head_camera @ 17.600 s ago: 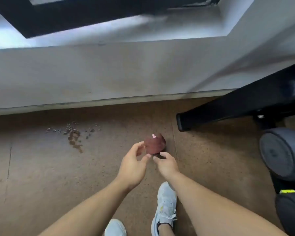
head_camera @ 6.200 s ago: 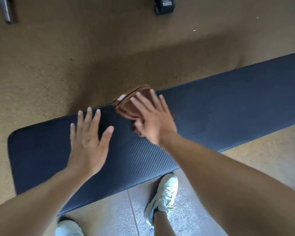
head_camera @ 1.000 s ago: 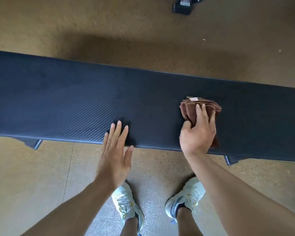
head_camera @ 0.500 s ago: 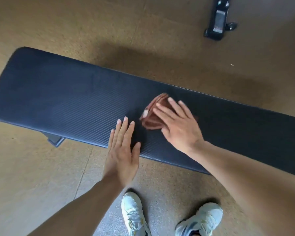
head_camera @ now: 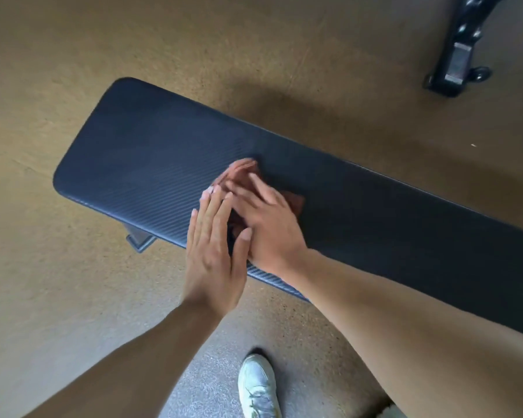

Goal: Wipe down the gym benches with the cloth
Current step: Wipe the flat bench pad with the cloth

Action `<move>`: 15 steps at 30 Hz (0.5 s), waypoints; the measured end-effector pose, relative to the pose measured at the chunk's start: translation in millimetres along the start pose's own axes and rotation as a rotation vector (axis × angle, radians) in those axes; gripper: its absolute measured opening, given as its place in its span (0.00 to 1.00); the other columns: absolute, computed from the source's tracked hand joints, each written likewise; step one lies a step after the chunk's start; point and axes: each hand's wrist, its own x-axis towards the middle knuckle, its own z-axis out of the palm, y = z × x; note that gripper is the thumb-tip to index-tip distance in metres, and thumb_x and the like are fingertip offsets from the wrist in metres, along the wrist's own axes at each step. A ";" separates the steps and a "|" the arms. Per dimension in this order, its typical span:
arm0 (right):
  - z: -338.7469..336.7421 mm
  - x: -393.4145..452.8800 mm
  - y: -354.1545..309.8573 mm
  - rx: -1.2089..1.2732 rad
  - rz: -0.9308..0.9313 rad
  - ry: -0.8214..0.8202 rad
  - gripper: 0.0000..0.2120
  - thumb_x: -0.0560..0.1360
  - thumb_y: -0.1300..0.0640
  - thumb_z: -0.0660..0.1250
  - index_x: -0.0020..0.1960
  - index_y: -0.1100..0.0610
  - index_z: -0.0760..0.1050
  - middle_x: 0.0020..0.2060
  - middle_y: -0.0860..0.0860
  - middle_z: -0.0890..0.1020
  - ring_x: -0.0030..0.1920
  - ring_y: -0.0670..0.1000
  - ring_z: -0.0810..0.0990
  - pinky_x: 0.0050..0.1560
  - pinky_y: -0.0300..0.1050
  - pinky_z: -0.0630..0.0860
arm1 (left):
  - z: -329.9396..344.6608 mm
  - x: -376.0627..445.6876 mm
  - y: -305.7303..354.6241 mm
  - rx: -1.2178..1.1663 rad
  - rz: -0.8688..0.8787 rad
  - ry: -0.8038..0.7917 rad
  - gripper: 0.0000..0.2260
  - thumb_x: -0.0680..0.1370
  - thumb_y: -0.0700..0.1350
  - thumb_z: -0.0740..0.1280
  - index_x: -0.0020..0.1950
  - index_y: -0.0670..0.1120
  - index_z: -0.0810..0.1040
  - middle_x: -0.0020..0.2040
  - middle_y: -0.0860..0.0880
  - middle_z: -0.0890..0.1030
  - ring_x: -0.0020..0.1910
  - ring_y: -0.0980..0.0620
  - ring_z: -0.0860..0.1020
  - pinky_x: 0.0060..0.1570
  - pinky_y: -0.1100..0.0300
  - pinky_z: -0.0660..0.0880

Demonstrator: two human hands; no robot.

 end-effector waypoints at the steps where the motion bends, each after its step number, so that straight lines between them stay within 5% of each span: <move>1: 10.6 2.4 -15.8 -0.074 -0.212 -0.105 0.27 0.81 0.49 0.60 0.80 0.51 0.64 0.78 0.49 0.68 0.81 0.56 0.58 0.80 0.54 0.55 | -2.6 -0.2 -3.4 0.004 -0.004 0.028 0.26 0.85 0.53 0.52 0.80 0.42 0.60 0.82 0.45 0.59 0.82 0.51 0.51 0.81 0.48 0.50; 3: 12.9 15.3 -18.0 -0.183 -0.424 -0.236 0.28 0.82 0.47 0.57 0.81 0.52 0.61 0.79 0.50 0.66 0.81 0.56 0.58 0.81 0.54 0.54 | -6.6 0.8 -10.3 0.021 -0.023 0.048 0.27 0.85 0.53 0.52 0.80 0.42 0.60 0.82 0.45 0.58 0.82 0.51 0.52 0.80 0.47 0.51; 5: 0.4 28.0 1.0 -0.222 -0.402 -0.186 0.28 0.81 0.49 0.54 0.81 0.51 0.61 0.80 0.48 0.64 0.81 0.56 0.56 0.81 0.55 0.54 | -9.5 2.5 -17.6 0.014 -0.037 0.021 0.28 0.85 0.55 0.51 0.81 0.43 0.57 0.83 0.47 0.56 0.83 0.53 0.49 0.81 0.50 0.48; 9: -35.2 48.9 59.7 -0.093 0.475 0.118 0.28 0.81 0.55 0.60 0.80 0.51 0.62 0.80 0.49 0.65 0.81 0.61 0.57 0.78 0.63 0.59 | -14.3 2.0 -26.1 -0.007 -0.102 0.022 0.28 0.84 0.58 0.49 0.82 0.47 0.55 0.83 0.50 0.53 0.82 0.55 0.46 0.81 0.52 0.46; 11: -47.3 67.4 65.3 0.000 0.800 0.131 0.25 0.82 0.53 0.59 0.79 0.51 0.63 0.79 0.50 0.67 0.80 0.60 0.58 0.79 0.61 0.57 | -17.4 -2.8 -29.5 -0.008 -0.135 0.027 0.28 0.84 0.58 0.49 0.82 0.48 0.54 0.83 0.51 0.53 0.82 0.56 0.45 0.81 0.51 0.47; 13: -46.6 91.7 50.0 0.104 0.862 0.147 0.23 0.82 0.53 0.58 0.77 0.50 0.66 0.77 0.49 0.69 0.80 0.59 0.58 0.78 0.59 0.56 | -20.5 -13.9 -33.8 0.012 -0.113 0.015 0.27 0.85 0.57 0.49 0.82 0.47 0.55 0.83 0.50 0.54 0.82 0.55 0.46 0.81 0.50 0.47; 15: -34.0 111.8 22.9 0.151 0.661 0.130 0.24 0.82 0.54 0.58 0.78 0.49 0.65 0.78 0.47 0.67 0.81 0.57 0.55 0.80 0.58 0.53 | -22.3 -27.7 -38.4 0.022 -0.049 -0.012 0.27 0.85 0.55 0.52 0.82 0.46 0.56 0.83 0.49 0.55 0.83 0.53 0.48 0.80 0.50 0.48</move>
